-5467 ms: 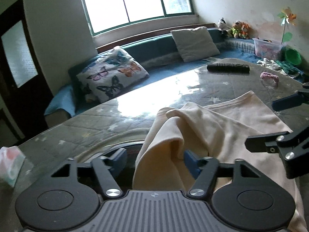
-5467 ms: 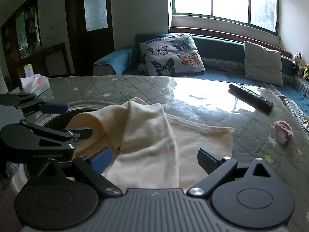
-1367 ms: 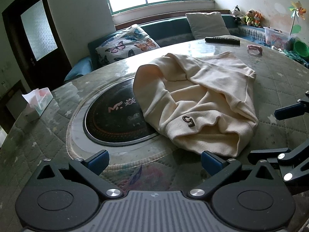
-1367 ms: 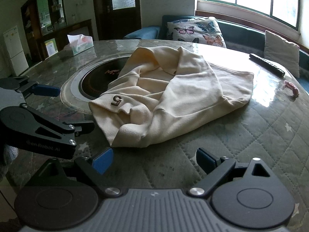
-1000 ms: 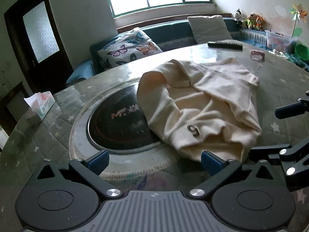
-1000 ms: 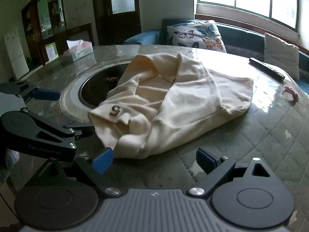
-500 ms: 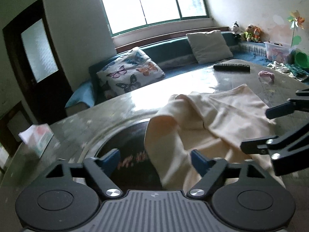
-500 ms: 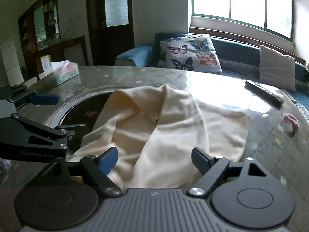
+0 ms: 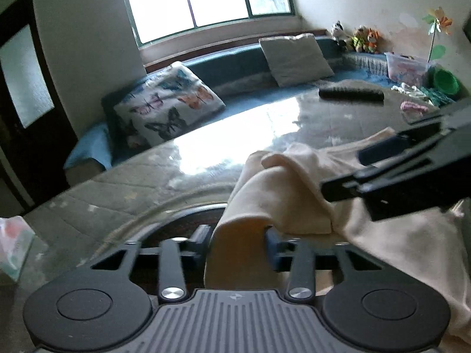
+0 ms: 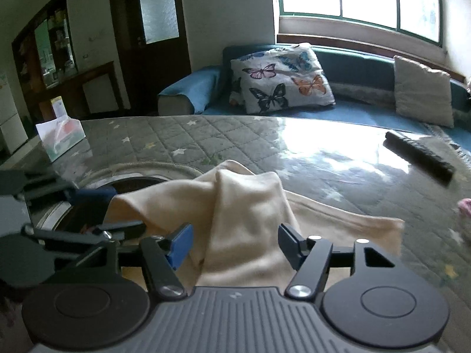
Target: Fold clothes
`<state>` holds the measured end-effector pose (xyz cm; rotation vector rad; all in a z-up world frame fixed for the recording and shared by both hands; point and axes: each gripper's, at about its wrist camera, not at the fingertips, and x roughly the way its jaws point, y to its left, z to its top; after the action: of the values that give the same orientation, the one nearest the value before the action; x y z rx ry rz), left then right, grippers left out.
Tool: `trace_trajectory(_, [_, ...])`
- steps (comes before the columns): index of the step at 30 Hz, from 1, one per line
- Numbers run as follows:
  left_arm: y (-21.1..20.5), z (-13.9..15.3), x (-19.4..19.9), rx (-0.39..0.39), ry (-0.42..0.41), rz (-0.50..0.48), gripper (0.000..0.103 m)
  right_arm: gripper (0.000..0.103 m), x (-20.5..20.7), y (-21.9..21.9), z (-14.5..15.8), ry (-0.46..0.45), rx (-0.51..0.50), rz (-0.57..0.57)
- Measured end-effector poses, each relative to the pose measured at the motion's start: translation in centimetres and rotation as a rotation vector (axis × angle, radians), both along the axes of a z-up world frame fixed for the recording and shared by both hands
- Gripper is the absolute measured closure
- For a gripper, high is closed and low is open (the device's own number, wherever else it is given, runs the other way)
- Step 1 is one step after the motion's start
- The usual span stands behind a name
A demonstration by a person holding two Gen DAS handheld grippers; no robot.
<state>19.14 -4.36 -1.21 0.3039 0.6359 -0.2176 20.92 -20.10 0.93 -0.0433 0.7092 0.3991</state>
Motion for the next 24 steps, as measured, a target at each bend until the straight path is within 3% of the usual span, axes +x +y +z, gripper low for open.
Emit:
trace_trajectory(1, [0.1, -0.3, 0.3, -0.003, 0.010, -0.002, 0.088, 0.043, 0.6, 0.3, -0.3, 0.006, -0.002, 0.003])
trace_trajectory(5, [0.7, -0.7, 0.6, -0.027, 0.024, 0.012, 0.099, 0.056, 2.6, 1.6, -1.8, 0.036, -0.014, 0.012])
trace_trajectory(10, [2.4, 0.1, -0.4, -0.060, 0.000, 0.075, 0.100, 0.097, 2.6, 1.1, -2.4, 0.014, -0.040, -0.032])
trace_trajectory(19, [6.8, 2.2, -4.2, -0.127, -0.047, 0.231, 0.100, 0.098, -0.9, -3.7, 0.5, -0.061, 0.022, -0.141])
trace_trajectory(24, [9.3, 2.9, -7.9, -0.121, -0.069, 0.298, 0.100, 0.098, -3.7, -6.9, 2.2, -0.103, 0.051, -0.181])
